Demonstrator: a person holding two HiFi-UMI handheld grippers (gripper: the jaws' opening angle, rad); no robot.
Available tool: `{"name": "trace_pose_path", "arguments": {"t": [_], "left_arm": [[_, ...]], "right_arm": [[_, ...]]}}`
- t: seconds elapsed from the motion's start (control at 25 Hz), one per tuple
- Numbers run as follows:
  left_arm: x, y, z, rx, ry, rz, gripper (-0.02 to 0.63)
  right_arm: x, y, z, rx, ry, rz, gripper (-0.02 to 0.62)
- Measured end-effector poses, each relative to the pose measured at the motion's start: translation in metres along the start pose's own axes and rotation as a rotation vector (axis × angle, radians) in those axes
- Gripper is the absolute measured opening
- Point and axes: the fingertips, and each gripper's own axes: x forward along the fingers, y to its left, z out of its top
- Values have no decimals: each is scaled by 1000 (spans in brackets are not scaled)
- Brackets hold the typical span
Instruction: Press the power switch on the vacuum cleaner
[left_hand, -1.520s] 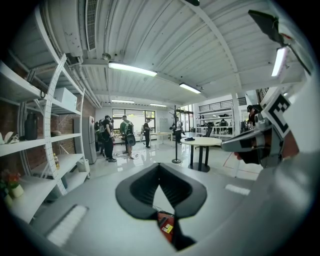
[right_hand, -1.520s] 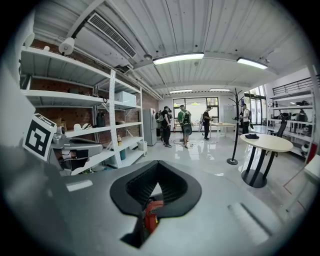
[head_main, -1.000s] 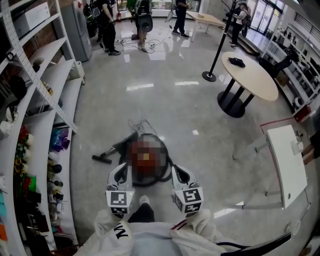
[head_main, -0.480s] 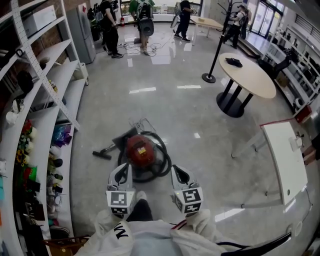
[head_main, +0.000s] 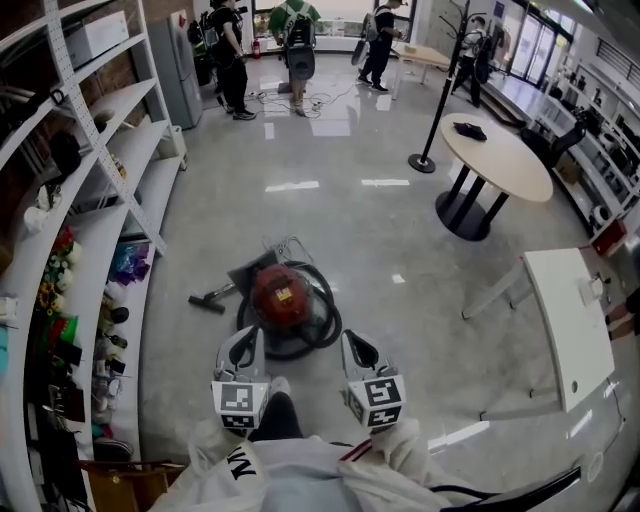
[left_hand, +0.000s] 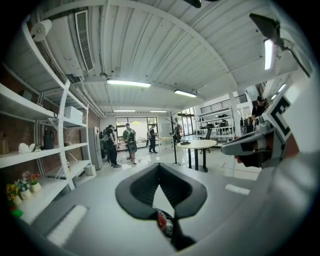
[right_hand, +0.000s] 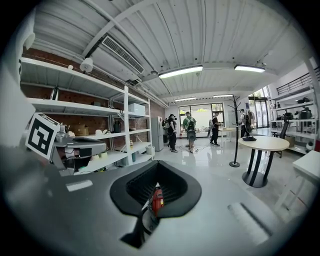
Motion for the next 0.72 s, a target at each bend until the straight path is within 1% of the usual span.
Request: {"name": "trace_pose_path", "arguments": {"t": [0.36,0.56,0.72], "left_arm": [[-36,-17,-7,0,35,16,0],[-45,-12,-12,17,44,24,0],[-46,-13,-8,18,40,6,0]], "right_arm": [[-25,13,-13,30,10,30,0],[-30,24,-14,45,2,41,0],[-34,29,-14,44,1,33,0]]}}
